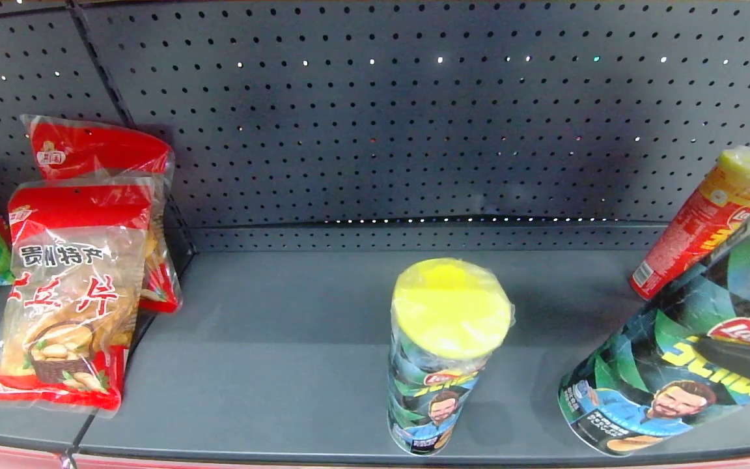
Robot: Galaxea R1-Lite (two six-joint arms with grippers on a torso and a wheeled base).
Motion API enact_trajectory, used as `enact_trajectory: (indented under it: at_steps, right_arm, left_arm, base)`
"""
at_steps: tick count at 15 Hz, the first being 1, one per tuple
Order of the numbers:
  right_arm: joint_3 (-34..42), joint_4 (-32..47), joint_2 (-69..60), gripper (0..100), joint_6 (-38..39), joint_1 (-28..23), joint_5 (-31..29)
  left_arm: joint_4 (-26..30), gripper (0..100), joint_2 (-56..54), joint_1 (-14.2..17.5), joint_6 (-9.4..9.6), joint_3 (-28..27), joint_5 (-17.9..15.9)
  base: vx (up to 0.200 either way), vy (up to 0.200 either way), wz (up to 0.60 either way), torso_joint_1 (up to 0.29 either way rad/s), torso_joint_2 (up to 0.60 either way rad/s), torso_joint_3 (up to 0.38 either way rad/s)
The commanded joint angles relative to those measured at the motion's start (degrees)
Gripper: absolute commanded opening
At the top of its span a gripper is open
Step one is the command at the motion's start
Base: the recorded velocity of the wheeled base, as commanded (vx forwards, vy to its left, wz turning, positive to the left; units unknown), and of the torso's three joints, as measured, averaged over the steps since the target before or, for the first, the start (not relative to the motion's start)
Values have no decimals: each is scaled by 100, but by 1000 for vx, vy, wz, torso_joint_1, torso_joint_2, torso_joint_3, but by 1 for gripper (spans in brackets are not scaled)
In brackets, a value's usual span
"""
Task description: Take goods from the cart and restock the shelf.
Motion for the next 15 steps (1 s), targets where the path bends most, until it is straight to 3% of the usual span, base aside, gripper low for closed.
enact_trajectory:
  at_steps: [1, 3, 5, 7, 8, 9, 11, 15]
  right_arm:
    - [-1, -5, -16, 0, -3, 2, 3]
    - [17, -5, -16, 0, -3, 2, 3]
    - [8, -5, 2, 0, -3, 2, 3]
    - [8, 4, 11, 0, -3, 2, -5]
    - [8, 4, 28, 0, -3, 2, -5]
    - [-1, -5, 46, 0, -3, 2, -5]
    - [8, 4, 55, 0, -3, 2, -5]
    - [-186, -5, 230, 0, 5, 11, -5]
  left_arm:
    - [7, 100, -315, -85, -1, 91, 90]
    - [-2, 100, -333, -15, -27, 100, 863]
    - [-195, 100, -412, 55, 17, 179, 1109]
    - [-72, 100, -421, 47, 254, 179, 1417]
    - [130, 100, -447, 38, 131, 179, 1628]
    - [69, 100, -447, 38, -36, 179, 1698]
    - [78, 100, -447, 38, -124, 179, 1935]
    - [121, 100, -456, 47, -124, 179, 1970]
  base:
    - [0, 0, 0, 0, 0, 0]
    - [0, 0, 0, 0, 0, 0]
    - [0, 0, 0, 0, 0, 0]
    - [0, 0, 0, 0, 0, 0]
    - [0, 0, 0, 0, 0, 0]
    - [0, 0, 0, 0, 0, 0]
    - [0, 0, 0, 0, 0, 0]
    - [0, 0, 0, 0, 0, 0]
